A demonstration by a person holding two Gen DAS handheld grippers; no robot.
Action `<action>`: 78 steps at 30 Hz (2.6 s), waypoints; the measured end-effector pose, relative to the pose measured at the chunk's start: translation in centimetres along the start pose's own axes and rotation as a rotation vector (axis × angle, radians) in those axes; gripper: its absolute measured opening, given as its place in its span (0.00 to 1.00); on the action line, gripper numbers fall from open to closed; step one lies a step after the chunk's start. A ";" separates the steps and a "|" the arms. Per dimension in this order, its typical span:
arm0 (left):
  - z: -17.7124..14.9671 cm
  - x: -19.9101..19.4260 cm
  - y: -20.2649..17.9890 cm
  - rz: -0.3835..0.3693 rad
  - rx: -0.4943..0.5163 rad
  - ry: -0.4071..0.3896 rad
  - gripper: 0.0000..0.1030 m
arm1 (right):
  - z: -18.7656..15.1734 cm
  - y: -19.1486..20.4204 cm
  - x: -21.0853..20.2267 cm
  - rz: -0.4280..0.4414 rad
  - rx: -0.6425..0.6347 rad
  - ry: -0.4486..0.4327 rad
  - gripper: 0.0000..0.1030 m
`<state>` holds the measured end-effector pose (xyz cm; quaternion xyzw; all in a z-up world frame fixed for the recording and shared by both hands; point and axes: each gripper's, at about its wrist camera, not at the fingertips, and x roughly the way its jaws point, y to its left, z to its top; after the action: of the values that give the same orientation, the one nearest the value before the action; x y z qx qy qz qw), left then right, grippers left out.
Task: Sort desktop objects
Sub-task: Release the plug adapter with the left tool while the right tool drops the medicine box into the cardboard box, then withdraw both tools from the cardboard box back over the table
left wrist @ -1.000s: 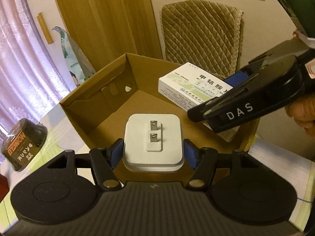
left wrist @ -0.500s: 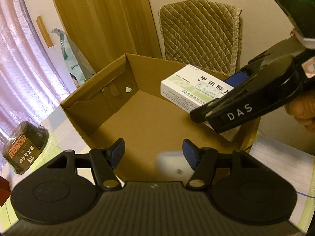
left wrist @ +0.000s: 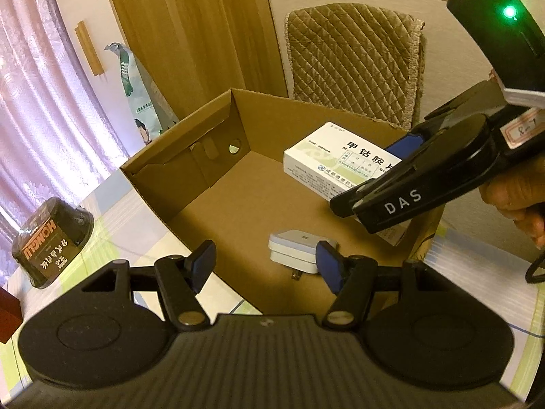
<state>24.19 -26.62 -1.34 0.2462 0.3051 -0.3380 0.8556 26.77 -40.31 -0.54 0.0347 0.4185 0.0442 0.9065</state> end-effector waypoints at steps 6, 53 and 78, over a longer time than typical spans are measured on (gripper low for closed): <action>-0.2 0.0 0.3 -0.002 -0.012 0.005 0.59 | 0.1 0.3 0.3 -0.015 -0.010 -0.017 0.68; -10.4 -16.1 0.6 0.107 -0.316 0.051 0.83 | -6.6 9.5 -13.7 0.051 -0.058 -0.130 0.98; -21.1 -24.4 0.2 0.254 -0.550 0.158 0.99 | -15.1 14.7 -15.7 0.152 -0.062 0.012 0.98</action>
<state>2.52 -2.80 0.85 0.0673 0.4173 -0.1131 0.8992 4.39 -27.00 2.97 0.0381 0.4183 0.1261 0.8987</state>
